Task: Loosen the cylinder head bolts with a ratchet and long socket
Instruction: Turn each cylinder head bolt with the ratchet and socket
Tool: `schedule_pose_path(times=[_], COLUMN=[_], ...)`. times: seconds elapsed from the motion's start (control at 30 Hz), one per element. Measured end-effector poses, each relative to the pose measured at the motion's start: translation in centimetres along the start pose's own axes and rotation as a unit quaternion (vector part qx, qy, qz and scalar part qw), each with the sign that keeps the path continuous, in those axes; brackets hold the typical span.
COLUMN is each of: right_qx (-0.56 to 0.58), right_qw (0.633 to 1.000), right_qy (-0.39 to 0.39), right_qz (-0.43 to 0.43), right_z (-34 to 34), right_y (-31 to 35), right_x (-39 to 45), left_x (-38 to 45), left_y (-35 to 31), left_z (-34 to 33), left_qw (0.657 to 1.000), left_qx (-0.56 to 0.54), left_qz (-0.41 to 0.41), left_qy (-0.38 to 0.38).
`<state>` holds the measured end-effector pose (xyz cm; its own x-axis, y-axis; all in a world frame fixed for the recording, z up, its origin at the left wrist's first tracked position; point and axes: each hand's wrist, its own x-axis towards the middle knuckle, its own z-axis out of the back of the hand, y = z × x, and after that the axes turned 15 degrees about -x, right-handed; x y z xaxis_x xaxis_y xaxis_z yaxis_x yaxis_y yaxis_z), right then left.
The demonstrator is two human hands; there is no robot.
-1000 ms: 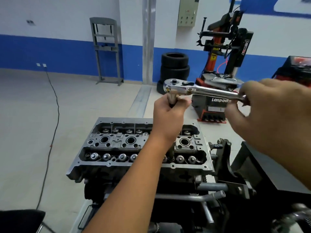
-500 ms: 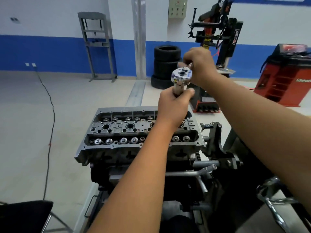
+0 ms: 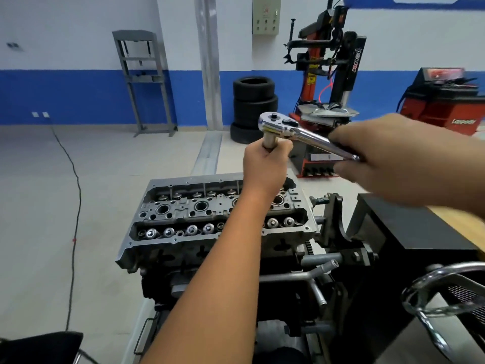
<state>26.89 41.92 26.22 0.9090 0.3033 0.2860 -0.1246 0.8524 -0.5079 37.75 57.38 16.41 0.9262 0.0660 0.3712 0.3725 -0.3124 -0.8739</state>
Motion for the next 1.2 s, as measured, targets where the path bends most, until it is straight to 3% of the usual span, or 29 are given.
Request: schedule_pose_path(times=[0.07, 0.17, 0.37, 0.43, 0.57, 0.7, 0.8, 0.9, 1.0, 1.1, 1.2], right_qx=[0.108, 0.080, 0.055, 0.078, 0.184, -0.007, 0.014, 0.132, 0.298, 0.210, 0.082], right_qw=[0.994, 0.995, 0.992, 0.989, 0.961, 0.998, 0.998, 0.983, 0.924, 0.945, 0.982], right_qy=[0.008, -0.045, -0.089, -0.047, 0.146, 0.019, -0.019, 0.066, 0.192, 0.196, 0.122], right_qz=[-0.002, 0.028, 0.066, 0.115, 0.147, 0.063, 0.054, 0.112, 0.144, 0.159, 0.120], right_z=[-0.6, -2.2, -0.5, 0.9, 3.0, 1.9, 1.3, 2.0, 3.1, 3.2, 2.3], right_y=[-2.9, -3.4, -0.5, 0.0, -0.6, -2.7, -2.2, -0.5, 1.6, 0.3, -2.7], right_x=[3.9, 8.2, 7.7, 4.7, 2.3, 5.7, 6.4, 5.1, 3.1, 4.0, 5.8], left_x=[-0.2, -1.7, -0.9, -0.9, -1.8, -3.0, -2.8, -2.0, -1.8, -2.1, -2.3], left_y=[0.0, -0.2, -0.5, -0.5, -0.3, -0.7, -1.0, -1.0, -0.9, -0.6, -0.8], left_z=[0.9, 1.0, 2.1, 2.0, 1.3, 1.4, 1.5, 1.9, 0.9, 0.8, 1.3], left_qw=[0.999, 0.996, 0.998, 0.998, 1.000, 0.999, 1.000, 0.999, 0.999, 1.000, 0.997], left_qx=[-0.021, -0.014, -0.031, -0.030, -0.016, -0.006, -0.001, -0.015, 0.004, 0.014, 0.031], left_qz=[0.018, 0.007, -0.003, -0.005, -0.008, 0.009, 0.014, 0.004, 0.004, 0.008, 0.017], left_qy=[0.027, 0.085, -0.057, -0.057, -0.017, 0.053, 0.007, -0.039, -0.039, 0.005, 0.072])
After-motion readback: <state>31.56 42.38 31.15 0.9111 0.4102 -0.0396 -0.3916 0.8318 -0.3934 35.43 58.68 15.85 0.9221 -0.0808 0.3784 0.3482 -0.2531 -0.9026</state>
